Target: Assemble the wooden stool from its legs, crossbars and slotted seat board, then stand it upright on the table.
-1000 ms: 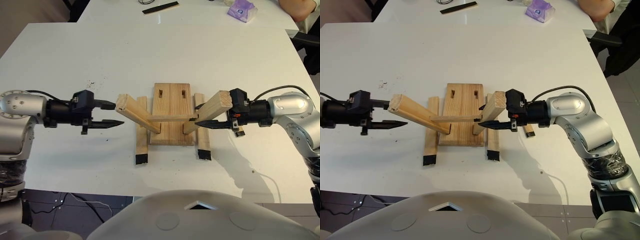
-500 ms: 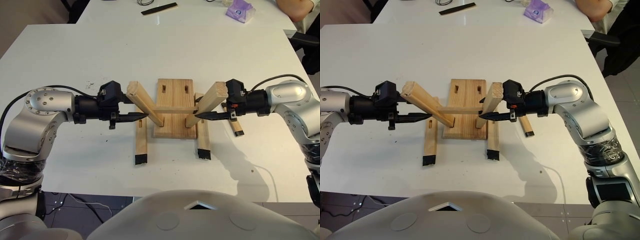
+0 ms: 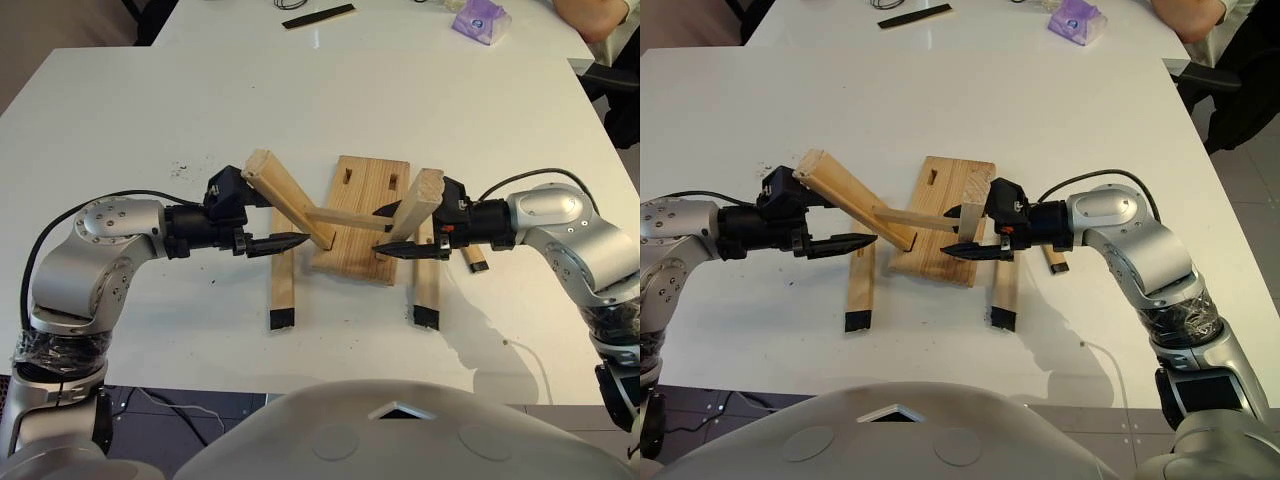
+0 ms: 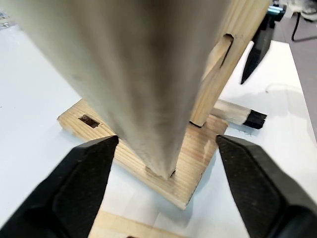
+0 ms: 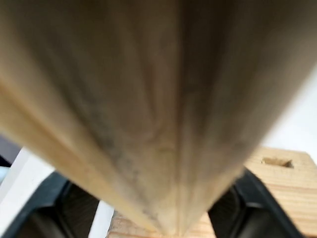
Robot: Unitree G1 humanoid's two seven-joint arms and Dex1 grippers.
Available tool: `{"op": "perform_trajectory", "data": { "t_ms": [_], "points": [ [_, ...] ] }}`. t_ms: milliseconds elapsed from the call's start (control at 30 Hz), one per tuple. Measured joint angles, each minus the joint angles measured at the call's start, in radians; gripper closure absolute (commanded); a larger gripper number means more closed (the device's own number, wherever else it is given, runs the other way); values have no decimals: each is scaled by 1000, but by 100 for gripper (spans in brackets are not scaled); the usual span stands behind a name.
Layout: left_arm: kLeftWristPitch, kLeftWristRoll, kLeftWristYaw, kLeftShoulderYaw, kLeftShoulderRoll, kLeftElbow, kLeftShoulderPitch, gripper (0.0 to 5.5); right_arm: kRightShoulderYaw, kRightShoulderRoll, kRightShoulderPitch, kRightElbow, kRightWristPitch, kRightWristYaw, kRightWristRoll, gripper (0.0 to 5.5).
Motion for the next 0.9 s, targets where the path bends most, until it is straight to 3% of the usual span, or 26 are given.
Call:
{"op": "perform_trajectory", "data": {
  "t_ms": [267,567,700,800,900],
  "points": [
    [-40,-15,-2,23,-14,-30,36,13,-15,-28,2,16,-13,21,-44,234],
    [-135,6,-2,8,-18,-45,37,13,-24,-62,98,117,-109,50,-131,234],
    [-280,161,-28,-52,40,-12,113,13,-92,-81,118,99,-87,81,-72,234],
    [-448,340,-21,-88,87,139,202,13,-128,-101,148,92,-84,95,-59,234],
    [-503,369,-10,-89,77,195,273,13,-131,-111,181,94,-101,96,-76,234]
  ]
}}
